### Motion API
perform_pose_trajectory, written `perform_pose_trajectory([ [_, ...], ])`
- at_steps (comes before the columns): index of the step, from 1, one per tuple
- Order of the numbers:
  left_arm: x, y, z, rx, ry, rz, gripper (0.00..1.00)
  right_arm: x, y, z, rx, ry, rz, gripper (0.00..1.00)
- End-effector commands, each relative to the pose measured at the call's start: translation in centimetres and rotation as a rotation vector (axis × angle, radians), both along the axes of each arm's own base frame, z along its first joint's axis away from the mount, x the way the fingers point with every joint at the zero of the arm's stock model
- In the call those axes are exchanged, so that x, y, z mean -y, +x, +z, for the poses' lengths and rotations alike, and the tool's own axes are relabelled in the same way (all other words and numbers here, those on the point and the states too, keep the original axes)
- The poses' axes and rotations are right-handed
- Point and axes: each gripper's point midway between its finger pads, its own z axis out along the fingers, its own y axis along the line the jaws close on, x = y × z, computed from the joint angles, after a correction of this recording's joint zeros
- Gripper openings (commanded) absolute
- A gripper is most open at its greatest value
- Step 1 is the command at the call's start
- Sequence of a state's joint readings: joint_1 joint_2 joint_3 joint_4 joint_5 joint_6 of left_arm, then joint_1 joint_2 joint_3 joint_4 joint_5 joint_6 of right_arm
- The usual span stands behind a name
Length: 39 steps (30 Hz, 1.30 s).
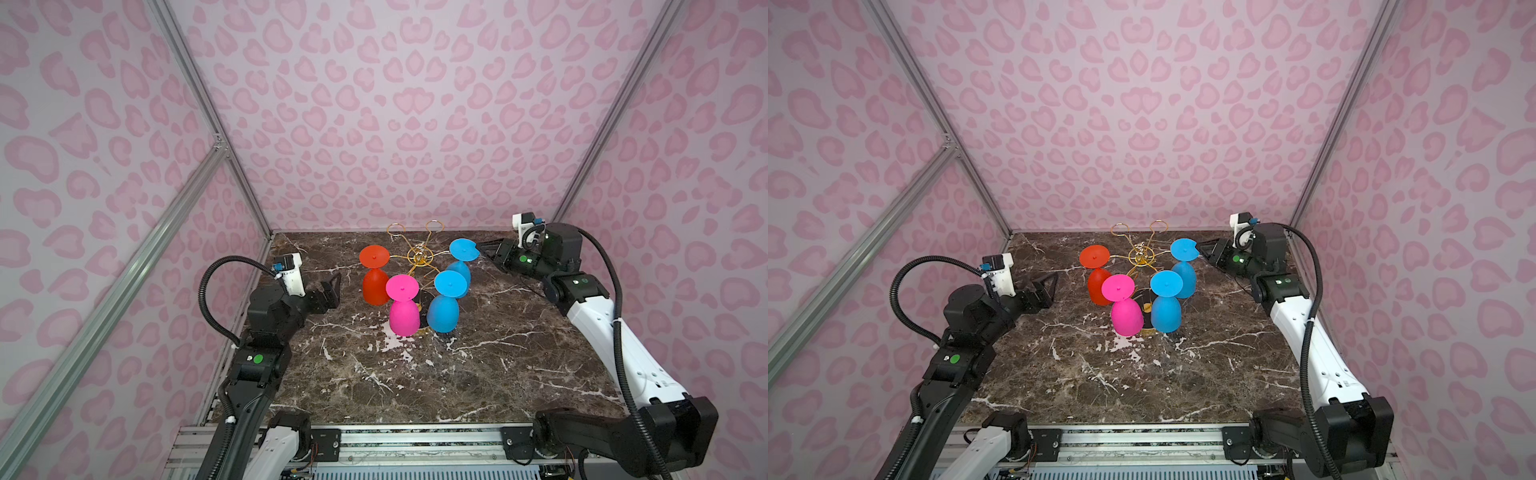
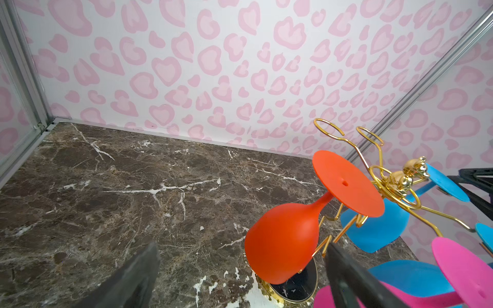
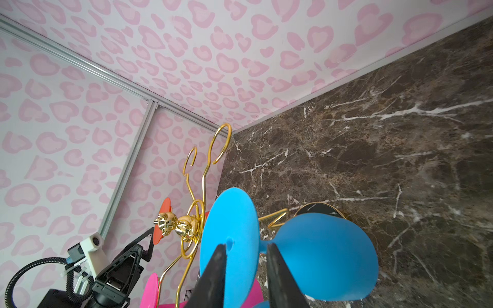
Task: Take the wine glass off the wine glass rack
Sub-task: Pick up the wine glass from the wine glass rack.
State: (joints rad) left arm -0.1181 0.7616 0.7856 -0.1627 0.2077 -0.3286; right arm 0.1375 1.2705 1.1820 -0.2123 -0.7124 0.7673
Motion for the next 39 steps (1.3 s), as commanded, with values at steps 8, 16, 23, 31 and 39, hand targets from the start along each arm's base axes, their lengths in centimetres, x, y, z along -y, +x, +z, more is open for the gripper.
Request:
perform_pose_trajectory([
  [8, 0.0, -0.1, 0.2, 0.009, -0.007, 0.001, 0.98, -0.7, 0.0, -0.5, -0.013, 0.006, 0.031, 0.26],
  [16, 0.0, -0.3, 0.2, 0.010, -0.006, 0.002, 0.98, -0.8, 0.3, -0.1, -0.001, 0.010, 0.026, 0.20],
  [23, 0.0, -0.4, 0.1, 0.005, -0.007, 0.001, 0.98, -0.9, 0.3, -0.3, -0.009, 0.009, 0.029, 0.11],
  [31, 0.0, -0.4, -0.1, -0.001, -0.012, 0.006, 0.98, -0.9, 0.1, 0.2, -0.001, 0.028, 0.024, 0.00],
  [39, 0.0, -0.3, -0.1, -0.013, -0.029, 0.008, 0.98, -1.2, -0.2, 0.6, -0.008, 0.068, 0.031, 0.00],
])
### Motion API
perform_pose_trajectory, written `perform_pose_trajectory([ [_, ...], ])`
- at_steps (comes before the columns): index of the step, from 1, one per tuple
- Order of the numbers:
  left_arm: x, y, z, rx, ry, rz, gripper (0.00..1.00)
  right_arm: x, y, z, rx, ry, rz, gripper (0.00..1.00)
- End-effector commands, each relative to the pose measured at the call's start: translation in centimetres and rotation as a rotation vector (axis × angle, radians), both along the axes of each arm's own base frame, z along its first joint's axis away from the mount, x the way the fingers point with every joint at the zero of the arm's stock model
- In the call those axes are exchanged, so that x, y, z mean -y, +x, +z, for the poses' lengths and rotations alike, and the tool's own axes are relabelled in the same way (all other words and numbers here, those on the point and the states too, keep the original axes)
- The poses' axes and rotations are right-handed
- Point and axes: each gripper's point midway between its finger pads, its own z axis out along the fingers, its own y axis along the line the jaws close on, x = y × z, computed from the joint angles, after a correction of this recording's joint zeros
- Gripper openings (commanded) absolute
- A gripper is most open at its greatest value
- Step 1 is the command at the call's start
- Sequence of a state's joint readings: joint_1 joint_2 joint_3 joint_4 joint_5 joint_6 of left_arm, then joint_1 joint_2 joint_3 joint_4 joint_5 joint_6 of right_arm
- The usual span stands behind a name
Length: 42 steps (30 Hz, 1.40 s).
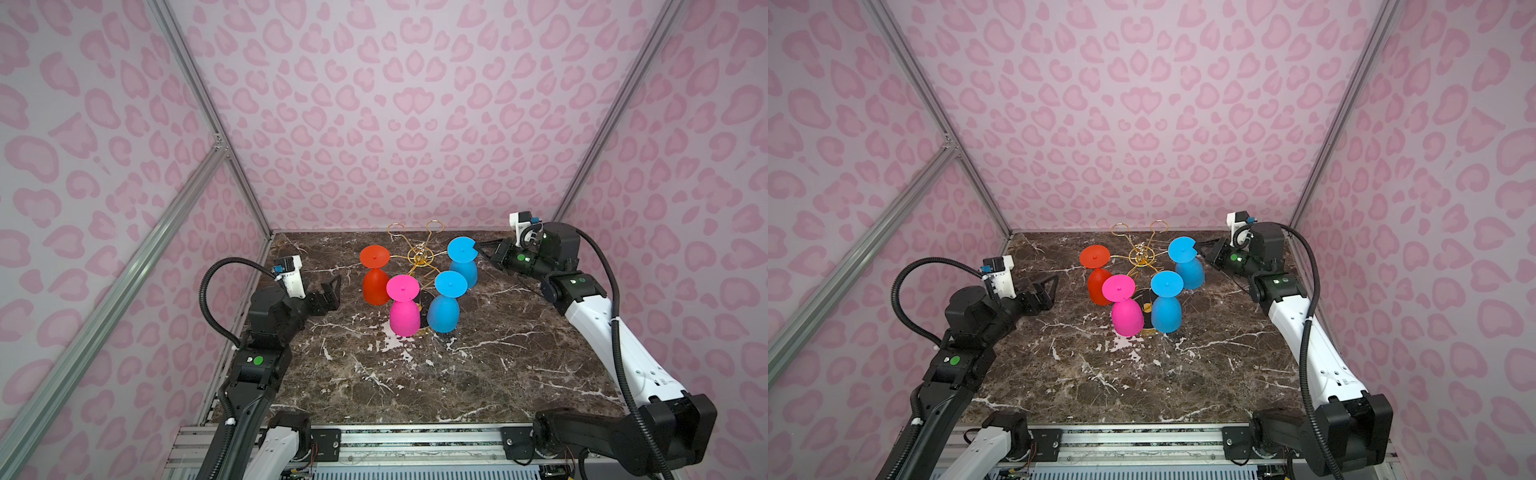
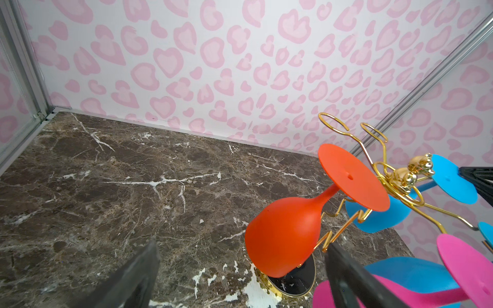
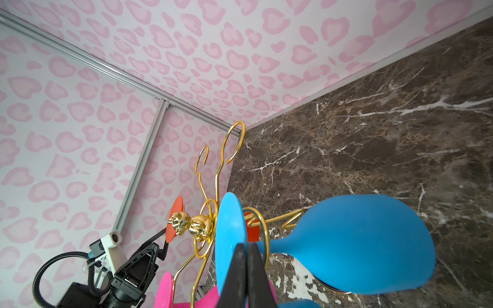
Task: Take the wine glass off the wine glass rack
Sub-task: Pick up the wine glass from the wine glass rack.
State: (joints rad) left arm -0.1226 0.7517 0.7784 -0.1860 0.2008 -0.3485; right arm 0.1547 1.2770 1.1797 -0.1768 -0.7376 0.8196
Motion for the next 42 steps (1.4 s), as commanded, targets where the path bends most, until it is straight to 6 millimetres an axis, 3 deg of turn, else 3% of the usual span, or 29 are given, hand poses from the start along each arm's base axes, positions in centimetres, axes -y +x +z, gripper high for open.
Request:
perform_pose_trajectory([
  [1, 0.0, 0.0, 0.5, 0.013, -0.015, 0.004, 0.98, -0.2, -0.1, 0.2, 0.003, 0.030, 0.006, 0.00],
  [14, -0.1, -0.6, -0.2, -0.015, -0.023, 0.006, 0.98, -1.2, -0.3, 1.2, -0.026, 0.131, 0.003, 0.00],
  [42, -0.1, -1.1, -0.3, -0.016, -0.018, 0.005, 0.98, -3.7, -0.7, 0.8, -0.055, 0.143, 0.040, 0.00],
])
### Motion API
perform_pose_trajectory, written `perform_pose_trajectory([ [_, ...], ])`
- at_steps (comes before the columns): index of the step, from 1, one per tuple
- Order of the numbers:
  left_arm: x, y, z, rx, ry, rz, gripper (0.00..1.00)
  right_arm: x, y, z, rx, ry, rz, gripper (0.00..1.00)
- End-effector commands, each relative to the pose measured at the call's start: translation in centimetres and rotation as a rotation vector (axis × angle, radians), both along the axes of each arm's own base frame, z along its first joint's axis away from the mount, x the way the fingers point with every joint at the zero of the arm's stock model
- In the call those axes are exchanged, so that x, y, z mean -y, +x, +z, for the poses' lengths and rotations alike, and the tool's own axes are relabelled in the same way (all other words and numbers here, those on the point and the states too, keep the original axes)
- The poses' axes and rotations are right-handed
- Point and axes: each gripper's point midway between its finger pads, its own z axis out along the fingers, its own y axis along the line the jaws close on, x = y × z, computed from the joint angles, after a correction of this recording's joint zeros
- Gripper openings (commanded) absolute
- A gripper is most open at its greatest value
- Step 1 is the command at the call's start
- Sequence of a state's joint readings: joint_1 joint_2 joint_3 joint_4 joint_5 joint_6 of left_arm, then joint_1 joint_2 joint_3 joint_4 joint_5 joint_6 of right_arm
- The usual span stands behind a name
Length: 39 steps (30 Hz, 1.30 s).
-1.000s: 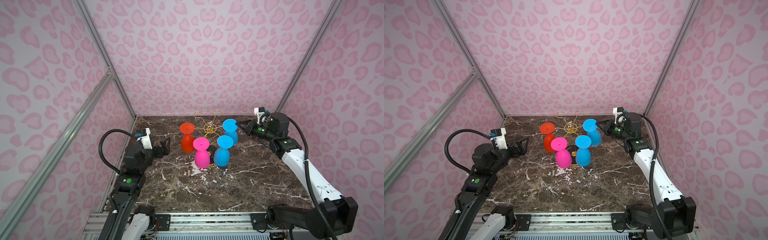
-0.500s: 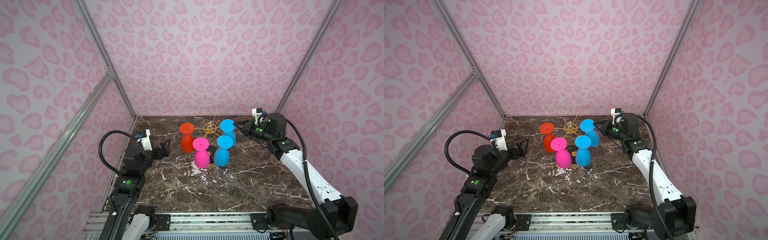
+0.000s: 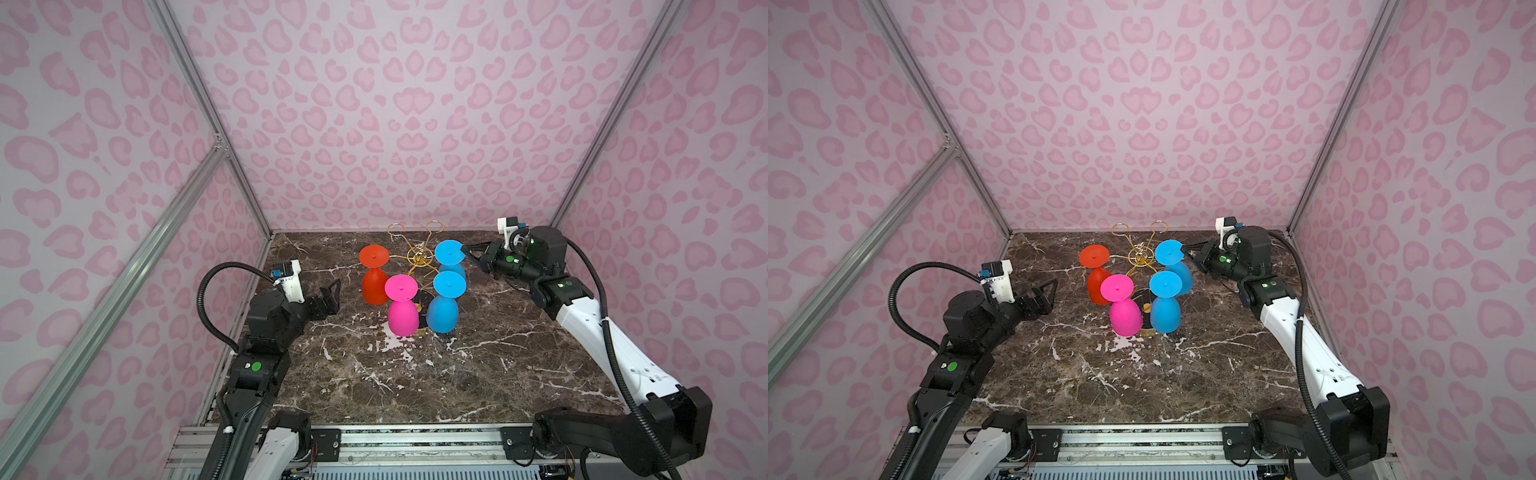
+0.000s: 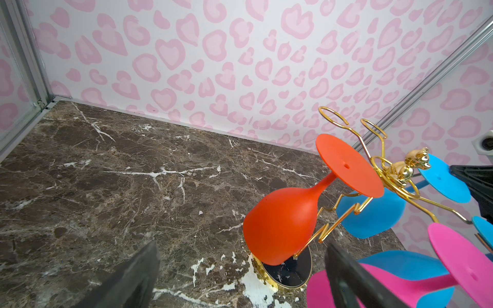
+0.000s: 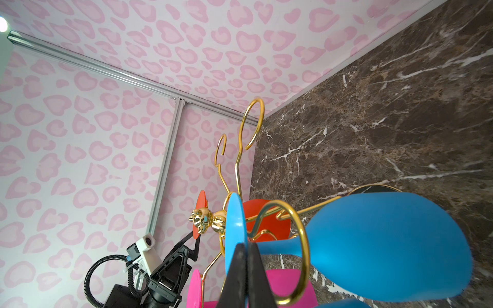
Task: Take the wine glass off the wine glass rack
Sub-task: Pick up the wine glass from the wine glass rack.
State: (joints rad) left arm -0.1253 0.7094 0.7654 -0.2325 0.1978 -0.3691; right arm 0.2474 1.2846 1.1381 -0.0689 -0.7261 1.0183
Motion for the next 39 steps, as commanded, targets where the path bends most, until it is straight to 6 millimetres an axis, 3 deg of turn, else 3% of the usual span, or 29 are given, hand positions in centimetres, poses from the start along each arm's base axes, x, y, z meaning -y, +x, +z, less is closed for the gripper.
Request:
perform_pose_trajectory([
  [1, 0.0, -0.1, 0.2, 0.008, -0.002, 0.001, 0.98, -0.4, -0.1, 0.8, 0.034, 0.010, 0.011, 0.00],
  [14, -0.1, -0.4, 0.1, 0.002, -0.005, 0.001, 0.98, 0.6, -1.7, 0.8, 0.027, -0.011, -0.002, 0.00],
  [26, -0.1, -0.7, 0.5, 0.010, -0.011, 0.003, 0.98, 2.8, -2.9, 0.5, 0.013, -0.002, -0.037, 0.00],
  [32, -0.2, -1.0, 1.4, 0.011, -0.010, 0.010, 0.98, 5.6, -4.0, 0.4, 0.016, -0.012, -0.086, 0.00],
  [39, 0.4, -1.5, 4.4, 0.040, -0.052, -0.023, 0.98, 9.9, -4.7, 1.5, 0.058, -0.015, -0.169, 0.00],
])
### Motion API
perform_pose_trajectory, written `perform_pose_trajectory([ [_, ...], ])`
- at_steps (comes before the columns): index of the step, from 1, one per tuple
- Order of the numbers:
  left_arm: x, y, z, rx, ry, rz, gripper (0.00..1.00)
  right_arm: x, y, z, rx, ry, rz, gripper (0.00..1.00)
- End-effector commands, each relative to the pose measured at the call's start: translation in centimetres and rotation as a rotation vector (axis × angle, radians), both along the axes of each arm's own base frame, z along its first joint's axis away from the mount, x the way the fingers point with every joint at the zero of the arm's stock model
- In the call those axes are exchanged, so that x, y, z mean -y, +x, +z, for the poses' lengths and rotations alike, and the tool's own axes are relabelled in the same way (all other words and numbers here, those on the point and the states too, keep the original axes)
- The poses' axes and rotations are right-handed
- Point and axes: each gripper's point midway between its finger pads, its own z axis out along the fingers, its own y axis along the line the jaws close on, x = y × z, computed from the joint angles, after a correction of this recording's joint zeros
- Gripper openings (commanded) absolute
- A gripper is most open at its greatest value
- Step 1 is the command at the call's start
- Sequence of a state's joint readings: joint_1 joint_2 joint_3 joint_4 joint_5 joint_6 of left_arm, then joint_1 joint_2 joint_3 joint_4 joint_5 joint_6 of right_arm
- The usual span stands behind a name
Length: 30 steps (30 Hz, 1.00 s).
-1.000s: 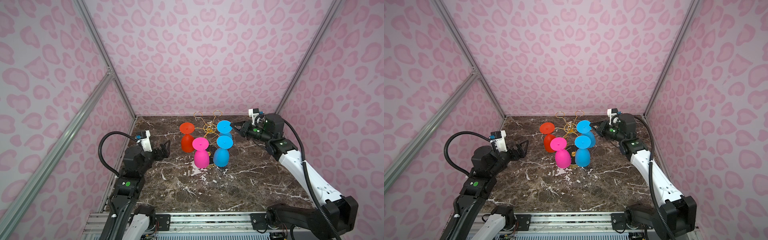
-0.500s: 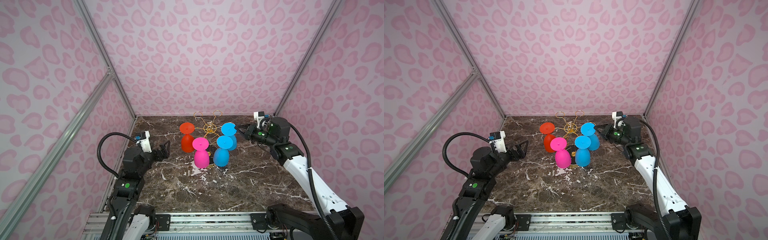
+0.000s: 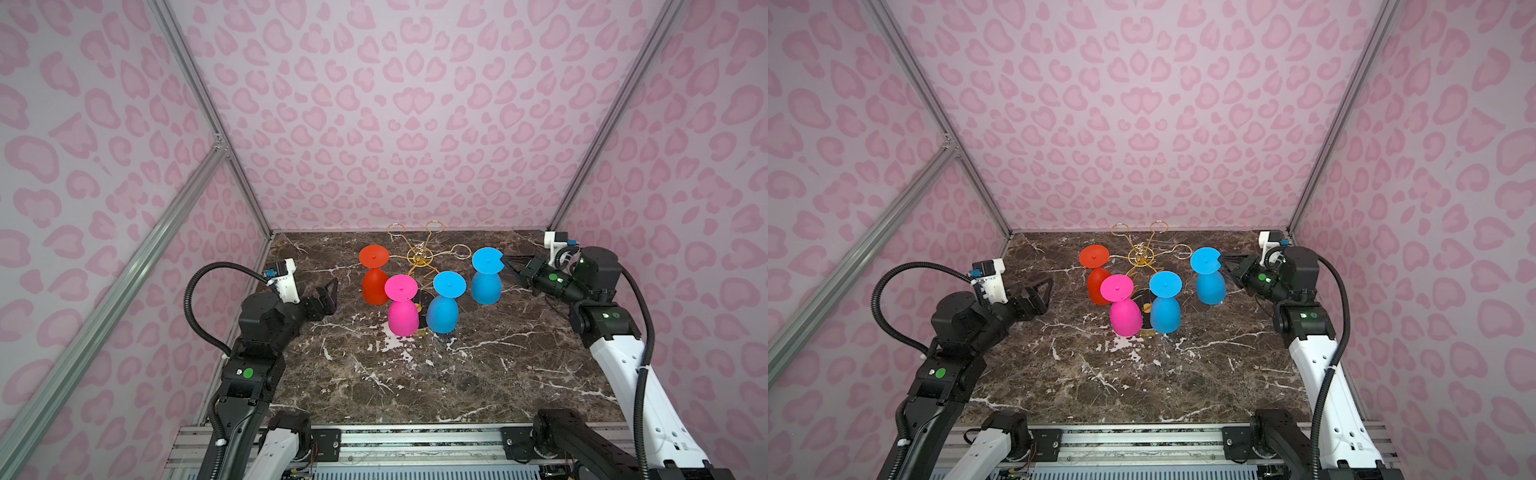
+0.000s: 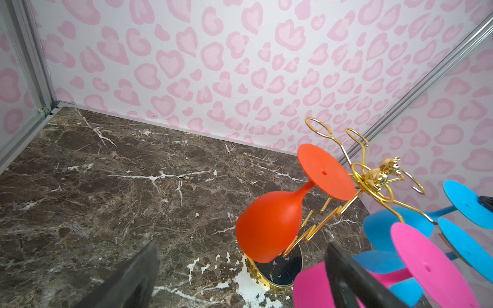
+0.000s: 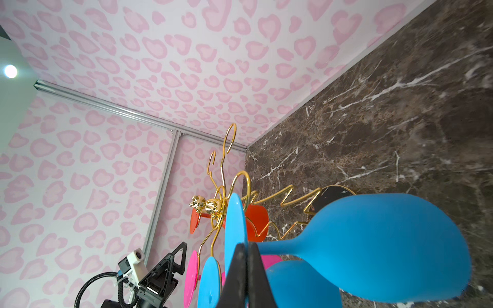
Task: Take the wine glass off the wine glass rack
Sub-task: Pick up the wine glass from the wine glass rack.
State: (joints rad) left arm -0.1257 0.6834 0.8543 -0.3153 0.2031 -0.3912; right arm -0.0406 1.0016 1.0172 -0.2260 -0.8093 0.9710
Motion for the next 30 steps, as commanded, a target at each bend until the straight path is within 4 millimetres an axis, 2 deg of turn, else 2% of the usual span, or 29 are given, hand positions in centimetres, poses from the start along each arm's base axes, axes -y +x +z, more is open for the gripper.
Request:
perform_pose_trajectory([
  [1, 0.5, -0.3, 2.1, 0.023, -0.037, -0.027, 0.98, 0.4, -0.5, 0.5, 0.033, -0.015, 0.028, 0.00],
  [4, 1.0, -0.6, 4.2, 0.051, -0.078, -0.052, 0.98, 0.7, -0.5, 1.7, 0.086, -0.042, 0.038, 0.00],
  [9, 3.4, -0.8, 7.5, 0.033, -0.228, -0.177, 1.00, 0.6, -0.3, 4.1, 0.223, -0.131, 0.064, 0.00],
  [13, 6.0, -1.2, 10.5, -0.002, -0.363, -0.295, 0.98, 0.0, -0.7, 6.9, 0.378, -0.191, 0.117, 0.00],
  [17, 9.6, -1.9, 13.1, -0.023, -0.417, -0.426, 0.99, -0.8, -1.6, 10.0, 0.567, -0.242, 0.167, 0.00],
  [22, 14.6, -1.5, 14.6, -0.139, -0.501, -0.597, 0.98, -2.0, -2.8, 11.7, 0.717, -0.295, 0.266, 0.00],
  [30, 21.1, -0.4, 15.7, -0.277, -0.647, -0.730, 0.98, -5.5, -7.0, 13.3, 0.992, -0.408, 0.430, 0.00],
])
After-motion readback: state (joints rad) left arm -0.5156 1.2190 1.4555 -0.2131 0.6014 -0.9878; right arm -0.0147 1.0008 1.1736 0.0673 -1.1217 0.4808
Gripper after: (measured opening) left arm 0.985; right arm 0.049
